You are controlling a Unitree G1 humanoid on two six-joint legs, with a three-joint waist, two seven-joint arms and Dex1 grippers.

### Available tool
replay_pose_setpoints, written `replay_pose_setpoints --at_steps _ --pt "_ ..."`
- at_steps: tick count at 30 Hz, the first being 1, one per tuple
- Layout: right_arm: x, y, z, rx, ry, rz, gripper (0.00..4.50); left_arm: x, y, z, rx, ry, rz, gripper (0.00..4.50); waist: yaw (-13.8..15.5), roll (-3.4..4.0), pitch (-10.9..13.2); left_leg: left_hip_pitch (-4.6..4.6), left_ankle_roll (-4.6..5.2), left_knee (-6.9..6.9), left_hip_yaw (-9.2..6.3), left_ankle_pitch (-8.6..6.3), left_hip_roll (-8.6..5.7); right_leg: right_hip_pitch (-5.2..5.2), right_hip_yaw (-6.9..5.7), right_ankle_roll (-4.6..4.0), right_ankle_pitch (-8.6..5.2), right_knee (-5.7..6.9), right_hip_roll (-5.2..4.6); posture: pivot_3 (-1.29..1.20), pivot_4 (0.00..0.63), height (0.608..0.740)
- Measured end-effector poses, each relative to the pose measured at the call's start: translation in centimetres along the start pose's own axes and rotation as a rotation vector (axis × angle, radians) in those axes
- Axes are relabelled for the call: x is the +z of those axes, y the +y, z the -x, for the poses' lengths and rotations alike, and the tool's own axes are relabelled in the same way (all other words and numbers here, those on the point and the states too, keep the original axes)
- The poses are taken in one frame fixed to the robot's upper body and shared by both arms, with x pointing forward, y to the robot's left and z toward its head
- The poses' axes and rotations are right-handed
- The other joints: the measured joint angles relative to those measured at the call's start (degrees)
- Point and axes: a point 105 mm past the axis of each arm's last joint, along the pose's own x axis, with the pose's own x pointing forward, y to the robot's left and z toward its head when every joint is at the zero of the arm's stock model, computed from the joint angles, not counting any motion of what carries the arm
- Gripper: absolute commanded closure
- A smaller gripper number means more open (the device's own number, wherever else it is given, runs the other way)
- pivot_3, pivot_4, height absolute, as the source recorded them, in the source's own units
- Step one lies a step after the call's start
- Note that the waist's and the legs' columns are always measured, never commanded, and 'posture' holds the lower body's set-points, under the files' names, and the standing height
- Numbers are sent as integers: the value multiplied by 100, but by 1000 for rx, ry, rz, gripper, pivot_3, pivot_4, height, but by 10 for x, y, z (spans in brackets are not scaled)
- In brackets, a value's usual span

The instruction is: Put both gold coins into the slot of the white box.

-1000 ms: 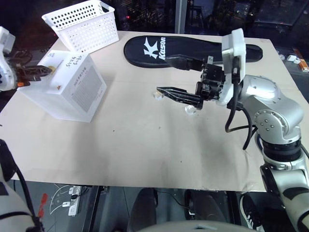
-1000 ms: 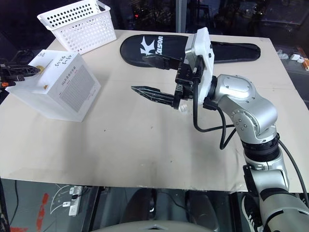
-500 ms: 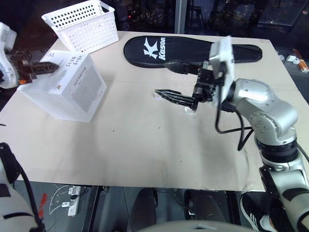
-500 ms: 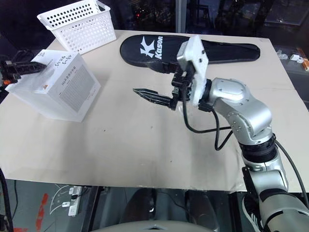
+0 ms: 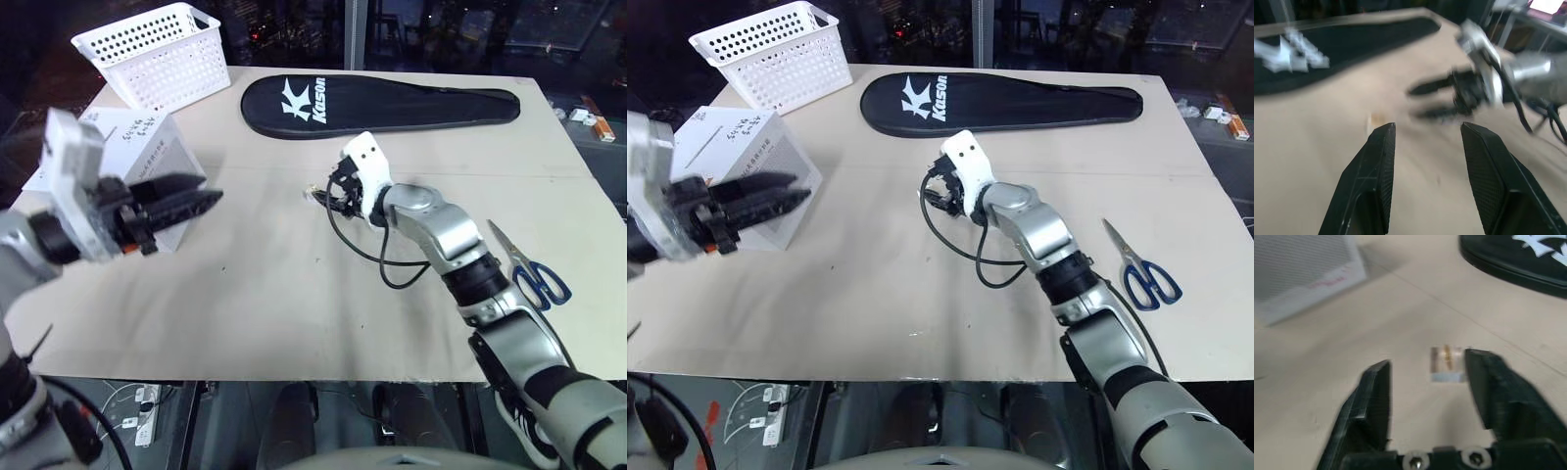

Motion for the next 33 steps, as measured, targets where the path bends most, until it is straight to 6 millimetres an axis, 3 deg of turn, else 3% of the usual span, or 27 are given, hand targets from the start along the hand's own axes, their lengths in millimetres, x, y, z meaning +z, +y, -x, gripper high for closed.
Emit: replay_pose_setpoints --at_steps 3,6,10,14,33 --pt "-11 0 -13 -15 28 -18 1838 -4 -5 1 30 -8 -46 2367 35 0 0 -2 0 0 -1 0 -3 1 -3 -1 0 -2 -4 0 150 726" --pt "-10 4 -22 -10 29 -14 2667 -12 -7 2 45 2 -52 2367 18 0 0 -2 0 -1 0 0 -3 2 -2 -1 1 -4 -4 0 150 726" --pt "-11 -9 -27 -63 27 -15 2667 -19 -10 2 55 7 -55 2367 31 0 0 -2 1 -3 -6 -1 -2 4 -8 -2 1 -8 -5 0 150 726" --pt "-19 -13 -30 -80 45 -38 3866 -17 -10 2 63 -10 -61 2367 7 1 0 -2 1 -4 -4 -1 -2 4 -6 -3 2 -9 -4 0 150 726" --pt "-25 -12 -38 -76 55 -44 3866 -19 -11 8 85 -12 -45 2367 3 3 2 -2 1 -11 -3 -1 -1 3 -7 -4 2 -16 -4 0 150 726"
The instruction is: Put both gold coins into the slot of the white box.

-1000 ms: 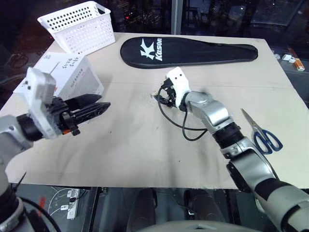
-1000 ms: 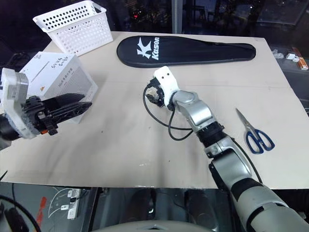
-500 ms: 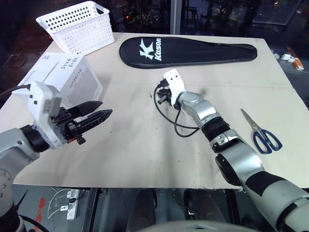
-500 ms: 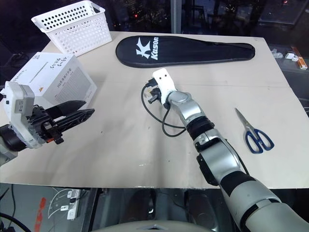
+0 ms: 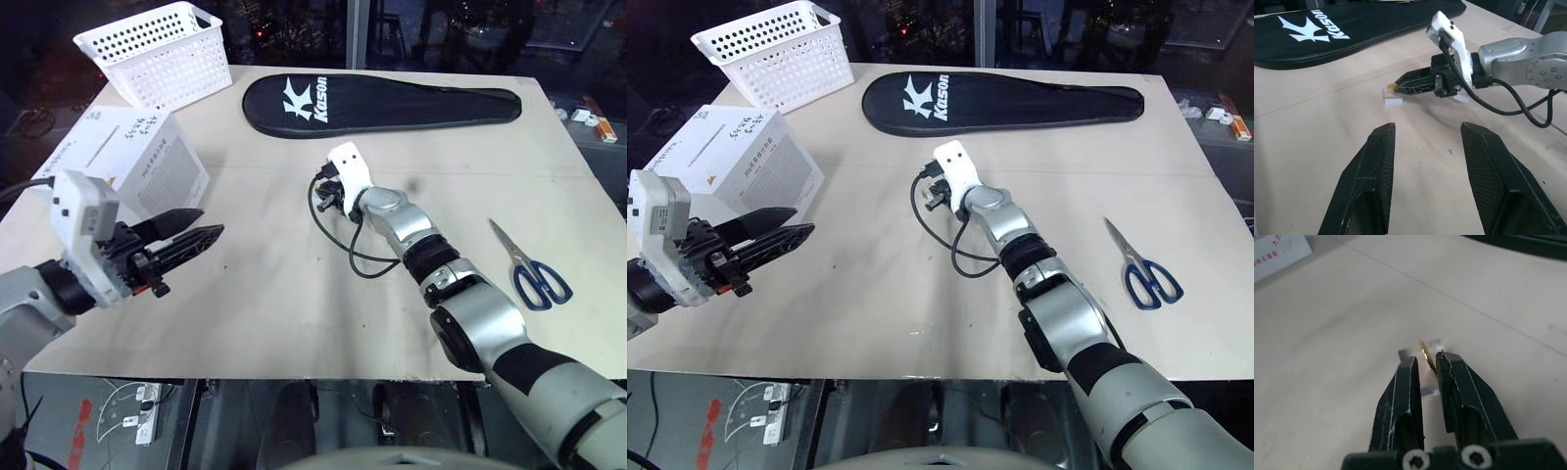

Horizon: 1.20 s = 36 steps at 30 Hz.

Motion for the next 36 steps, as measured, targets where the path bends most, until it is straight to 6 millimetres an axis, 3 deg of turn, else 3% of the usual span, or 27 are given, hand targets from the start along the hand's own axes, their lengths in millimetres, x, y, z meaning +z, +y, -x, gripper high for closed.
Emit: replay_pose_setpoints --at_steps 3,4,5,16,25,30,34,36 --pt "2 -1 0 -1 -6 -5 3866 -1 -1 0 -6 2 4 2367 1 1 1 0 0 0 0 0 0 0 0 0 0 0 0 0 150 726" --pt "4 -2 0 0 -9 -4 4420 -1 -1 1 -1 3 4 2367 0 1 1 0 0 -1 0 0 0 0 0 0 0 -1 0 0 150 726" --pt "6 -2 0 0 -14 -3 4464 -1 -1 1 1 3 4 2367 0 1 1 0 0 -1 0 0 0 0 0 0 0 -1 0 0 150 726" --pt "8 -2 0 9 -20 -5 4464 1 -1 0 -2 -12 9 2367 3 2 1 0 0 -3 0 0 0 0 0 0 0 -4 0 0 150 726" --pt "36 -11 14 38 -118 -87 4464 2 1 -8 -19 -31 39 2367 12 2 1 -2 0 -4 -1 0 0 0 -1 0 0 -6 0 0 150 726" --pt "41 -10 30 102 -142 -177 4464 7 0 -16 -54 -62 72 2367 19 3 2 -3 1 -5 -2 -1 0 0 -3 0 0 -7 0 0 150 726" --pt "61 -8 57 202 -210 -259 4464 12 1 -26 -102 -101 141 2367 54 8 5 -7 1 -5 -6 -1 -1 0 -8 0 0 -8 -2 0 150 726" --pt "75 -2 78 296 -258 -282 4500 19 -2 -36 -164 -133 187 2928 86 8 5 -10 2 -2 -9 -1 -1 1 -12 1 0 -9 -2 0 150 726"
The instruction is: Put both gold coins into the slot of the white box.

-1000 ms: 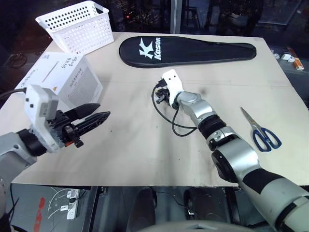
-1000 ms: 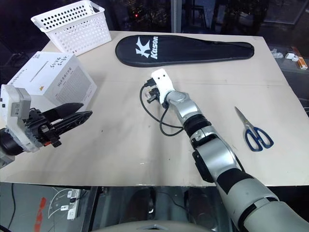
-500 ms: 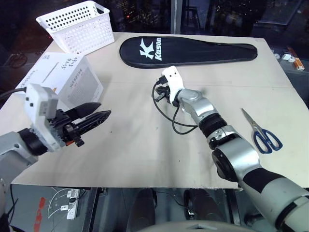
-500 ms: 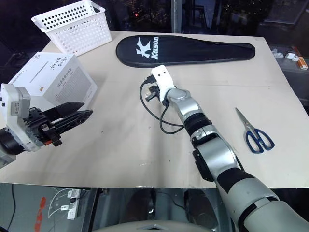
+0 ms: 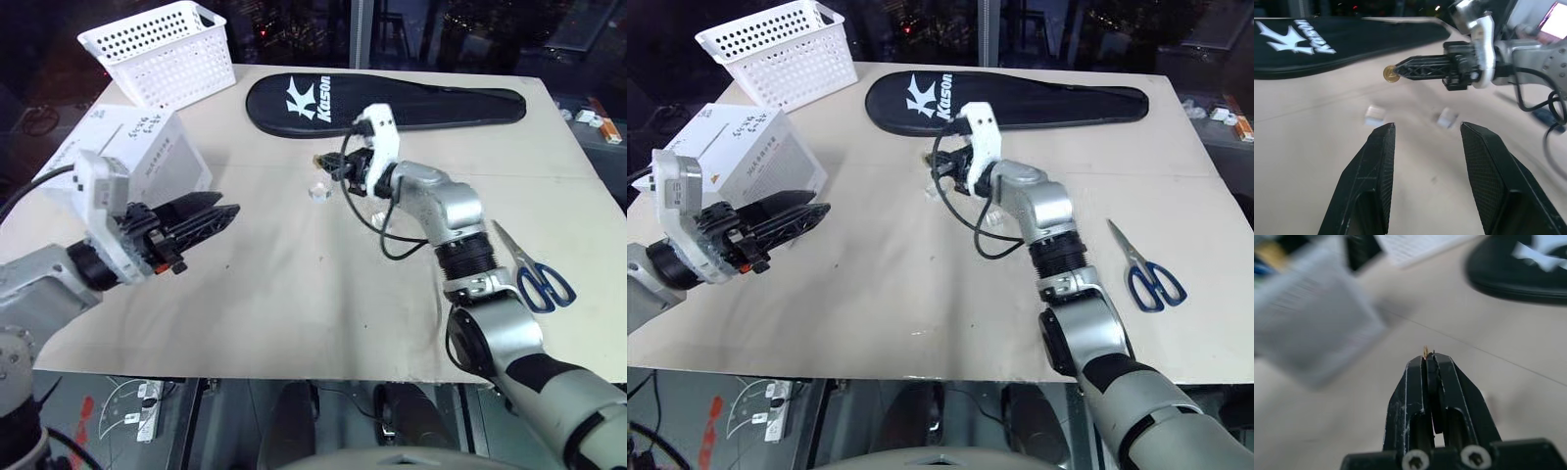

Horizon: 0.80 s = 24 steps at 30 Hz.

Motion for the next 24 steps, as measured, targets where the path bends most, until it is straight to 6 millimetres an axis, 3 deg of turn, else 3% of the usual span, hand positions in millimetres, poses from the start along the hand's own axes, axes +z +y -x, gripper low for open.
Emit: replay_pose_setpoints --at_steps 2,10,16,24 --pt "16 19 11 94 -31 -1 4500 5 -2 -9 -46 -22 32 3606 -7 -1 -1 3 0 0 3 0 -1 1 3 0 0 0 1 0 150 726" --pt "46 63 49 282 -79 -47 4500 18 -18 -49 -262 -77 171 3606 -52 0 0 3 0 0 5 0 -1 0 6 1 0 1 3 0 150 726" --pt "48 73 57 321 -89 -55 4500 25 -19 -62 -320 -81 212 3606 -57 0 0 3 0 0 6 0 -1 0 7 1 0 0 5 0 150 726" --pt "44 73 60 313 -85 -76 4500 28 -21 -66 -374 -85 247 3606 -58 1 0 2 0 -1 5 0 -1 -1 7 1 0 -2 5 0 150 726"
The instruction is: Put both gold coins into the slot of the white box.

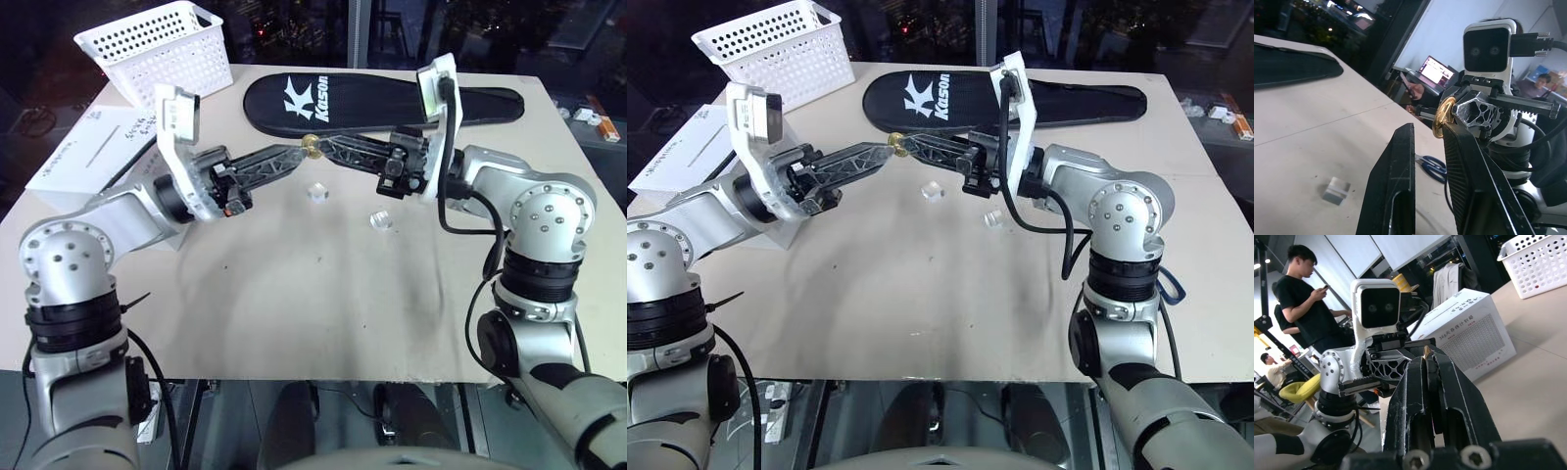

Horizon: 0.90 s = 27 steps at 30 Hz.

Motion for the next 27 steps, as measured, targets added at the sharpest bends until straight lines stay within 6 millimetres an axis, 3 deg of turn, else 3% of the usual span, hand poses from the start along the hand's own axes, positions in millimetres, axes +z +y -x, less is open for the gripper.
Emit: replay_pose_setpoints --at_steps 13,17,24,27 --pt "-1 3 -2 16 2 -2 4500 1 -3 -1 -23 -1 11 3606 4 0 0 0 0 0 0 0 0 0 0 0 0 -1 0 0 150 726" --pt "0 3 -1 10 0 -2 4500 2 -6 -1 -44 -13 20 4468 7 0 0 -1 0 0 0 0 0 0 0 0 0 -2 -1 0 150 726" --pt "-1 3 -1 15 -6 2 4500 3 -7 0 -51 -20 29 4468 8 0 0 -1 0 0 0 0 0 0 0 0 0 -3 0 0 150 726" --pt "-1 5 1 14 -22 42 3635 5 -8 1 -55 -32 28 4500 7 0 0 -2 0 0 0 0 0 0 0 1 0 -4 0 0 150 726"
